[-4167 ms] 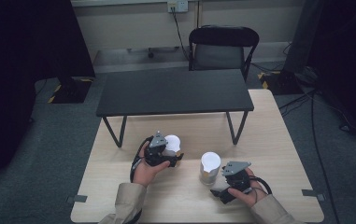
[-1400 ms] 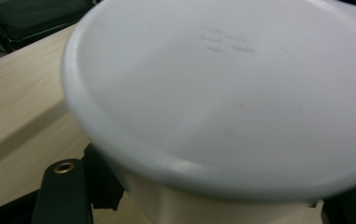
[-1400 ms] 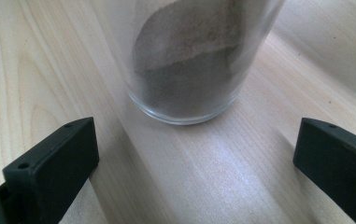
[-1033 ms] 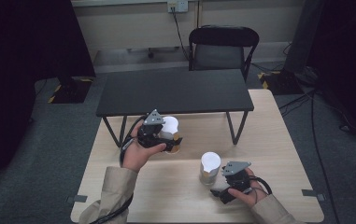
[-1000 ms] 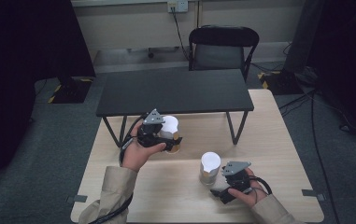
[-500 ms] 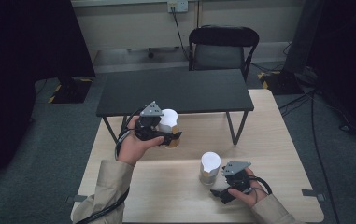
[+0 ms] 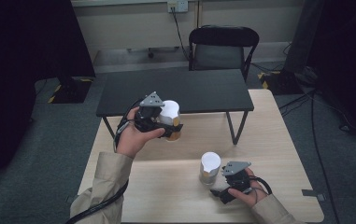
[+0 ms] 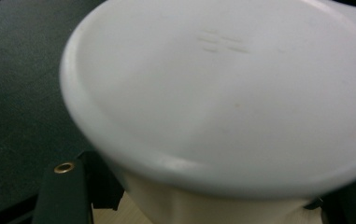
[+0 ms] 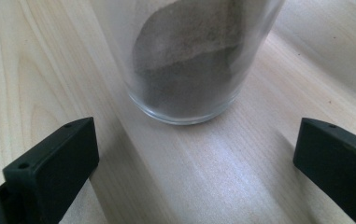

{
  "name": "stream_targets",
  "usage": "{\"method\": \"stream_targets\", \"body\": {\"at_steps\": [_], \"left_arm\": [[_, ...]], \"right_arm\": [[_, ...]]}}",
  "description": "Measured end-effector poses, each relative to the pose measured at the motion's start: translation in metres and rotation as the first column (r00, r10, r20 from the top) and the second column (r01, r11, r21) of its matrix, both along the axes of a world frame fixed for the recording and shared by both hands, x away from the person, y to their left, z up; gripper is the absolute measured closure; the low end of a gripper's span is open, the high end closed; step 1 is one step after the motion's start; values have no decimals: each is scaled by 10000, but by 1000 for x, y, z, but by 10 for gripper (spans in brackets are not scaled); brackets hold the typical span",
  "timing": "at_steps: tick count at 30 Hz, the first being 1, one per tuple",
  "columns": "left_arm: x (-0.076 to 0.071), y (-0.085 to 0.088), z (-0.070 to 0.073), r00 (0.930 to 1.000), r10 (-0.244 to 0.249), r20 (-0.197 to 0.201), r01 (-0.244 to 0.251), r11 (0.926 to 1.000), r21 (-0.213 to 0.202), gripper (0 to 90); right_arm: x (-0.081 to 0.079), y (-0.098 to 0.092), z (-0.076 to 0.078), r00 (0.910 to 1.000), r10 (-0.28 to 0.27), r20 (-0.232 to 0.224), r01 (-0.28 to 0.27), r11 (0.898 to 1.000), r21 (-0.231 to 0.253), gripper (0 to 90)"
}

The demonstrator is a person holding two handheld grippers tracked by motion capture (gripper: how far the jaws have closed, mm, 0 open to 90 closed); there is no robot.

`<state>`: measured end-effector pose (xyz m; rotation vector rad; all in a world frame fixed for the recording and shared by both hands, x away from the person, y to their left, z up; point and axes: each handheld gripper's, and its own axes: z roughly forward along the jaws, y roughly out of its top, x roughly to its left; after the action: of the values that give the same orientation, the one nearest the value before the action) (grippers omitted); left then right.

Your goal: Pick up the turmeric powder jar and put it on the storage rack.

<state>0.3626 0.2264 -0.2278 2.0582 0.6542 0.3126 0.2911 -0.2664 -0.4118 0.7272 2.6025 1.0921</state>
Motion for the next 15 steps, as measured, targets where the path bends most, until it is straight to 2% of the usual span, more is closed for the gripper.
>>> {"method": "stream_targets", "body": {"at_steps": [6,10,15], "left_arm": [[3,-2,13,10000,-72,0,72,9999,81,304],[5,-1,19,10000,-77,16,77,10000,-31,304],[8,-3,31,10000,1,84,-2,10000,86,304]], "right_arm": [[0,0,0,10000,-2,2,2,10000,0,0],[0,0,0,10000,-1,2,1,10000,1,0],[0,0,0,10000,0,2,0,10000,1,0]]}}
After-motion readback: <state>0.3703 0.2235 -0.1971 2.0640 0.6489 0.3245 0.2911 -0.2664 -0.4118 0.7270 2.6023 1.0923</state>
